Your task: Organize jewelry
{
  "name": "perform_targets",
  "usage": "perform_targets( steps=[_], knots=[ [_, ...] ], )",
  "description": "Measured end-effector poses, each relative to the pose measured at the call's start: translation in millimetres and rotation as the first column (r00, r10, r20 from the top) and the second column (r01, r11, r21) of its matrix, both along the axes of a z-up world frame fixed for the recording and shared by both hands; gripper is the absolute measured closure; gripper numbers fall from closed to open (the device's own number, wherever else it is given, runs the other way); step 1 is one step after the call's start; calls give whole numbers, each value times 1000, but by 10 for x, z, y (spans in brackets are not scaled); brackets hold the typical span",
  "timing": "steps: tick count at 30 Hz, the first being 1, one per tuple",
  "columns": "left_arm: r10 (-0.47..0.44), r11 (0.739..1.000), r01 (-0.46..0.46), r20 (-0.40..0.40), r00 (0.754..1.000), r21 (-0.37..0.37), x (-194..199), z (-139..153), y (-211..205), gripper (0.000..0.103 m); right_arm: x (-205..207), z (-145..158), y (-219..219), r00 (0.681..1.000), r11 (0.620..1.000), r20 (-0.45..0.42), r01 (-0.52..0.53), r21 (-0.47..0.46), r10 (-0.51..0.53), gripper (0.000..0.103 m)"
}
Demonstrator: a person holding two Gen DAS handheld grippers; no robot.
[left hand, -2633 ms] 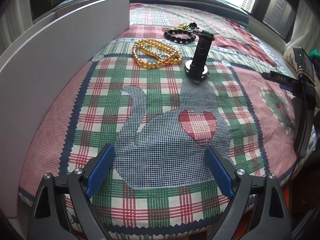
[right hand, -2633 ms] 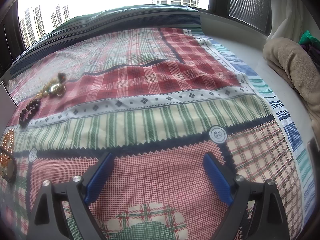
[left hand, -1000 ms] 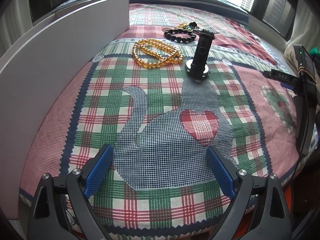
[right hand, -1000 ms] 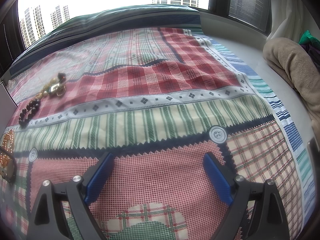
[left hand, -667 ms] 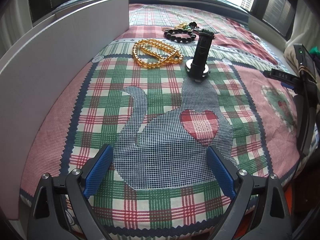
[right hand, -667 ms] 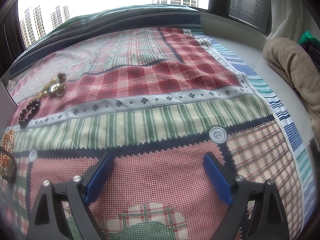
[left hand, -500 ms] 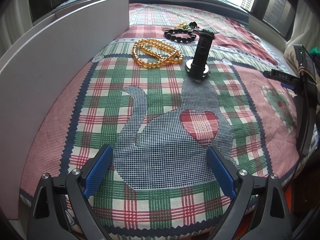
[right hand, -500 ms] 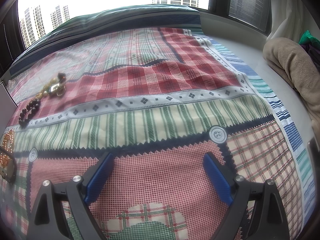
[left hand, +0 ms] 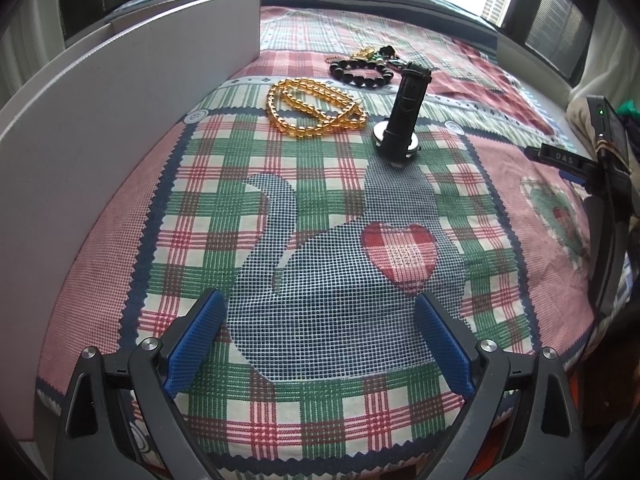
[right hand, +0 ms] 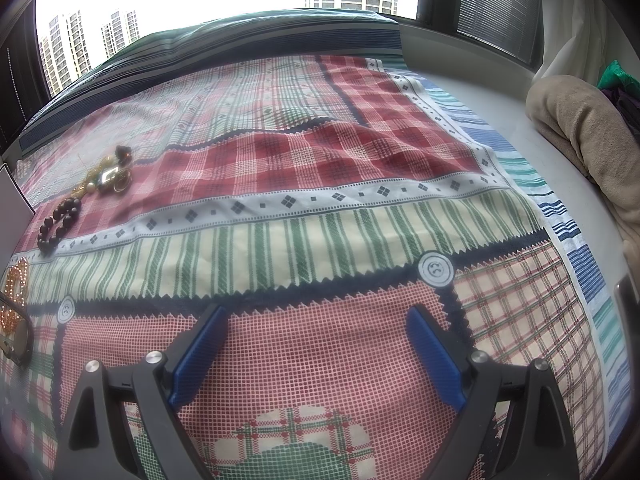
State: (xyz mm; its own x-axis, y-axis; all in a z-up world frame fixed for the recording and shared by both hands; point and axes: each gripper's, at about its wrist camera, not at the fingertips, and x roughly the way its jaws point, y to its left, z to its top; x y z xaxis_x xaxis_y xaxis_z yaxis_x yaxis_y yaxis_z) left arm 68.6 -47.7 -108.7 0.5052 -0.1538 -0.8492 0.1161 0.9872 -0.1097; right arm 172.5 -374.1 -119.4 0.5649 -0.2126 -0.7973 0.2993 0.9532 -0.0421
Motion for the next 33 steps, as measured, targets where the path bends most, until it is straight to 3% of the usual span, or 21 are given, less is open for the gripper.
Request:
perform_targets(
  steps=[4, 14, 22, 27, 33],
  knots=[
    [-8, 1000, 8, -12, 1000, 15, 27, 1, -22, 6, -1, 0, -1, 1000, 1000, 0, 0, 0, 0, 10],
    [16, 999, -17, -22, 1000, -44, 54, 27, 150, 6, -2, 0, -1, 1000, 1000, 0, 0, 0, 0, 10],
    [46, 998, -47, -34, 998, -42, 114, 90, 329, 7, -2, -3, -4, 1000, 1000, 0, 0, 0, 0, 10],
    [69, 997, -68, 15, 998, -41, 42, 273, 443, 6, 7, -11, -4, 1000, 1000, -2, 4, -3, -4, 9],
    [98, 993, -99, -21, 995, -60, -1, 141, 552, 6, 62, -17, 2, 999, 999, -10, 44, 1, -44, 3]
  ],
)
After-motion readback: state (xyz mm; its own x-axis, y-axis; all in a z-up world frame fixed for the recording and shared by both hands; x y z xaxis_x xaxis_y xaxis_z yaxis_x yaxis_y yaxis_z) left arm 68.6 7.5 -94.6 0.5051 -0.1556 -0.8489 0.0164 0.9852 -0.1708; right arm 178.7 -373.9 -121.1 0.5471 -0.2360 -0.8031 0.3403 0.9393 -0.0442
